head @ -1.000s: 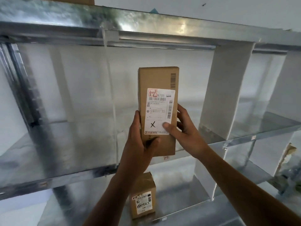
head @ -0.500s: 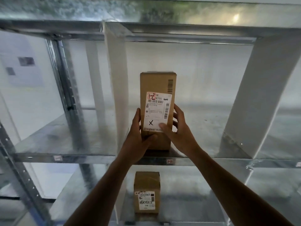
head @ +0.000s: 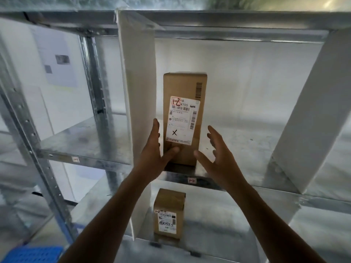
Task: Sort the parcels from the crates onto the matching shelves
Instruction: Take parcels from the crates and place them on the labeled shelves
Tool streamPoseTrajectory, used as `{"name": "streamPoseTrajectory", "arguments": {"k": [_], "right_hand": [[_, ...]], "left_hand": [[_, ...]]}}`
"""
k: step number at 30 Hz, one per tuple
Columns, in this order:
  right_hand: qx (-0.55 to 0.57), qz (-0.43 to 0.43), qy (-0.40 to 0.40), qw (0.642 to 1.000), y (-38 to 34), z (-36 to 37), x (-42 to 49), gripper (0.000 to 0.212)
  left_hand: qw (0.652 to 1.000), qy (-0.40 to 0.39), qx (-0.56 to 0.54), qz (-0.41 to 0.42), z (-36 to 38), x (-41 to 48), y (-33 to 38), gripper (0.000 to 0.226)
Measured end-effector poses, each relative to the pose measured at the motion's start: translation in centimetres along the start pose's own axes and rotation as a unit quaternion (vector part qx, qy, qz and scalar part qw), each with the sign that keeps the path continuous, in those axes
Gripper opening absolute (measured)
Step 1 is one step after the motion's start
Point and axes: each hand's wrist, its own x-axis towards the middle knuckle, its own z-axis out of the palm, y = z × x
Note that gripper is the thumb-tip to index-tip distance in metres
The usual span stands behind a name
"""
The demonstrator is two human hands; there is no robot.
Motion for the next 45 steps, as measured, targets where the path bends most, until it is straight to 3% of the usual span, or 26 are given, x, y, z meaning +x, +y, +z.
{"name": "streamPoseTrajectory", "arguments": {"k": [4, 7, 11, 16, 23, 32, 40, 45], "right_hand": [[-0.074, -0.123, 0.062, 0.988, 0.7, -0.5, -5.4, 0.062], [-0.134, -0.193, 0.01, 0.972, 1.4, 1.4, -9.3, 0.055], [-0.167, -0.149, -0.104, 0.969, 1.6, 3.6, -14.0, 0.066], [-0.188, -0.133, -0.206, 0.951, 0.5, 8.0, -19.6, 0.064], [-0.099, -0.149, -0.329, 0.927, -9.1, 18.8, -29.2, 0.067], [0.018, -0.275, -0.429, 0.86, -25.6, 30.8, -45.8, 0.062], [0.063, -0.404, -0.536, 0.739, -36.0, 37.1, -55.3, 0.073], [0.072, -0.441, -0.589, 0.673, -40.9, 42.9, -60.3, 0.067]], "left_hand": [[0.979, 0.131, 0.154, 0.025, 0.3, -5.9, -0.7, 0.079], [0.966, 0.152, 0.206, 0.036, 1.0, -11.2, -2.5, 0.069], [0.956, 0.096, 0.276, -0.034, 1.1, -17.4, -4.4, 0.068], [0.936, 0.045, 0.331, -0.114, -2.0, -28.2, -6.4, 0.07], [0.878, 0.087, 0.376, -0.284, -11.0, -46.5, -3.1, 0.07], [0.717, 0.24, 0.443, -0.482, -22.4, -68.8, 6.9, 0.07], [0.602, 0.35, 0.44, -0.568, -27.2, -81.7, 13.2, 0.074], [0.543, 0.396, 0.418, -0.611, -29.8, -86.6, 13.5, 0.074]]}}
